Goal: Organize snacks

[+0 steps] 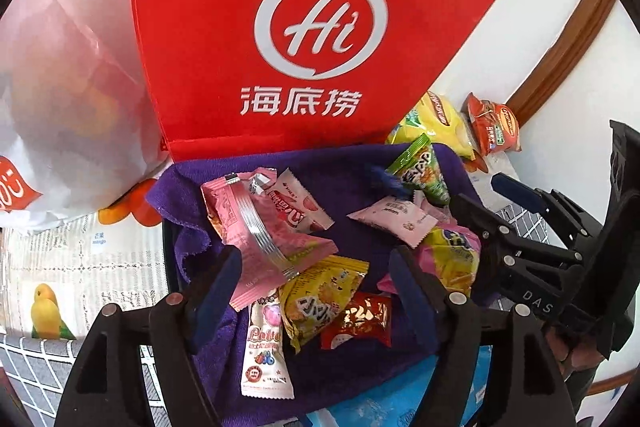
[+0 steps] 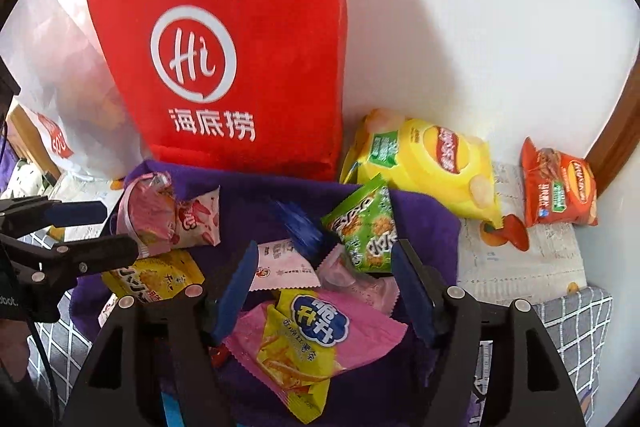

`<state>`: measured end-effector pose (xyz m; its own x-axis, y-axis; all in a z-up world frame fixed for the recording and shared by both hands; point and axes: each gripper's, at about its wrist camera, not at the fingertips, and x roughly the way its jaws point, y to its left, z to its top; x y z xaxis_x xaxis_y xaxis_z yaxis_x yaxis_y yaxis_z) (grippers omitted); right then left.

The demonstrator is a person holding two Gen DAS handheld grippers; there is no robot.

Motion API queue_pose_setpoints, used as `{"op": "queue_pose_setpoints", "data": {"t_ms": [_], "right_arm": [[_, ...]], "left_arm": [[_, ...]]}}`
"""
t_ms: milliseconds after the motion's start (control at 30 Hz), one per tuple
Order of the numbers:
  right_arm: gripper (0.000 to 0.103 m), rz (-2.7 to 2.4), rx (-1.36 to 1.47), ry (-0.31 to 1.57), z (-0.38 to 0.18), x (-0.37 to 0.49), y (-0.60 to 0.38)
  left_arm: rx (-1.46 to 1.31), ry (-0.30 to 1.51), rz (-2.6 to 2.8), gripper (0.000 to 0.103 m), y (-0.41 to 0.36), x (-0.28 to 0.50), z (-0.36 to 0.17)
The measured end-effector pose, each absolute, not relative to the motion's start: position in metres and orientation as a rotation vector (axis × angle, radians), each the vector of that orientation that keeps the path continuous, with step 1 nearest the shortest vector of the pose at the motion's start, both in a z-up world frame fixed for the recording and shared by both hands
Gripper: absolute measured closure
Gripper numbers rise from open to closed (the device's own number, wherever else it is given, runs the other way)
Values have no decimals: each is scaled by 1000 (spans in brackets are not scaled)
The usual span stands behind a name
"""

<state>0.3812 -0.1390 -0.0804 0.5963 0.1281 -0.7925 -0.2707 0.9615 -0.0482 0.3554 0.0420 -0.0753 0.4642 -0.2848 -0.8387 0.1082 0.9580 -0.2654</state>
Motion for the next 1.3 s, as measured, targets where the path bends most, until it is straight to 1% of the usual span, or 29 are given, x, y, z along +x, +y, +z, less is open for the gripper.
{"op": "queue_pose_setpoints", "data": {"t_ms": [200,500,600,800,900,1067,1133,1200,1300], "right_arm": [[35,196,-157,885,-62,368,-146],[35,159,-117,866,-30,317,-159],[35,162,-122,860,-21,298,-161],[35,148,-124,819,2,259,-165],[35,146,-105,806,13,238,-169],[35,160,-90,797,22,209,-174],[33,156,-87,794,25,197,-177],[20,138,-87,792,27,186,-179],[17,111,-82,769,32,170,-183]], "left_arm": [[-180,1033,-254,28,40,344,-56],[-144,975,-236,28,34,318,-24],[-141,939,-211,23,36,303,-11],[-128,919,-191,22,34,258,9],[-98,903,-170,15,31,234,18],[-59,862,-113,14,24,196,32],[-48,847,-102,12,20,182,37],[-43,836,-101,12,16,167,42],[-46,821,-96,11,11,147,48]]}}
